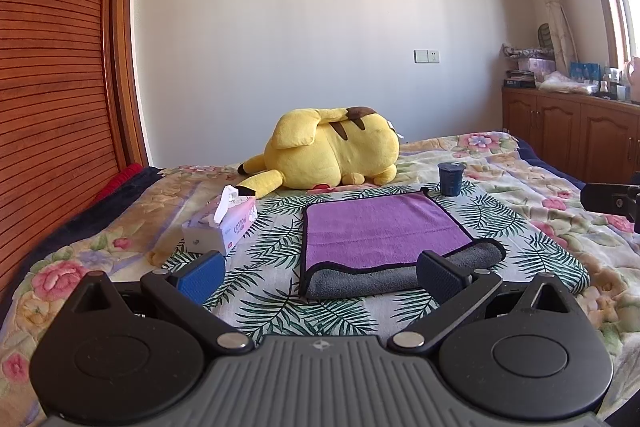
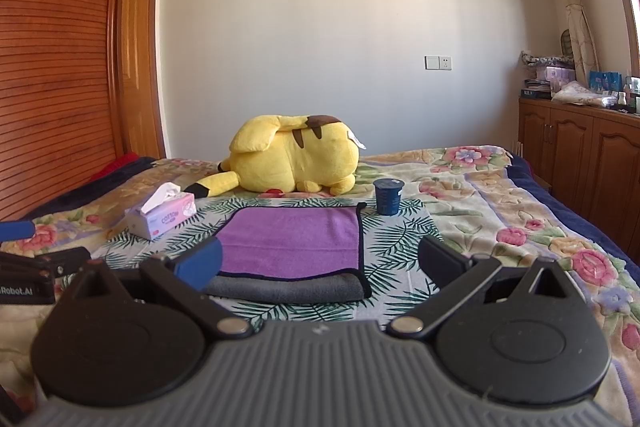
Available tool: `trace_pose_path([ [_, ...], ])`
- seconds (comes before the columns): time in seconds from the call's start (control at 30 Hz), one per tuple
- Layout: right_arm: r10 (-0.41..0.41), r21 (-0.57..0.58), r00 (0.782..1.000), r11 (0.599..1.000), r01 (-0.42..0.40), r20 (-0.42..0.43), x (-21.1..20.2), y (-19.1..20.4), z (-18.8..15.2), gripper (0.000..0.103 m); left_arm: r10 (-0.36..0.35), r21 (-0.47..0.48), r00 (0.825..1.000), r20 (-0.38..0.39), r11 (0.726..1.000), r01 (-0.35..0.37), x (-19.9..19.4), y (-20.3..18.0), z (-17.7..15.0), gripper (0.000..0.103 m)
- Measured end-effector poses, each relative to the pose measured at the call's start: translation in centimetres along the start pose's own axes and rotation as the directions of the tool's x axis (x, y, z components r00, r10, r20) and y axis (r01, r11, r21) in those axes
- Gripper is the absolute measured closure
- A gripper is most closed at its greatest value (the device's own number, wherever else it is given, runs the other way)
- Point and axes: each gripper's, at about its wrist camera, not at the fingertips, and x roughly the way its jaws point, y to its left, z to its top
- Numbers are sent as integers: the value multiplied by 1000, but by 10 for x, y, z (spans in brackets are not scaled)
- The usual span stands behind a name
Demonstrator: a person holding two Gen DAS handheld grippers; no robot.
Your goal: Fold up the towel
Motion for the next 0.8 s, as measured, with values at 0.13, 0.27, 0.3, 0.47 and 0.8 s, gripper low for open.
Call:
trace_pose_path([
  [0.13, 7, -3, 1000, 1000, -7, -6, 3, 2, -1, 0, 2, 5, 1000, -14, 1000, -2, 3, 0, 0, 16],
  [0.27, 1, -14, 1000, 1000, -1, -9, 7, 5, -1, 0, 8, 13, 1000, -20, 1000, -8, 6, -1, 1, 16],
  [0.3, -1, -16, 1000, 1000, 0, -7, 7, 4, -1, 0, 9, 18, 1000, -20, 1000, -8, 8, -2, 3, 16],
  [0.47, 5, -18, 1000, 1000, -5, -12, 13, 4, 1, 0, 5, 32, 1000, -27, 999, -4, 16, -3, 5, 16],
  [0.8, -7, -43, 1000, 999, 6, -26, 38, 3, 2, 0, -12, 20, 999, -40, 1000, 13, 40, 4, 20, 16],
])
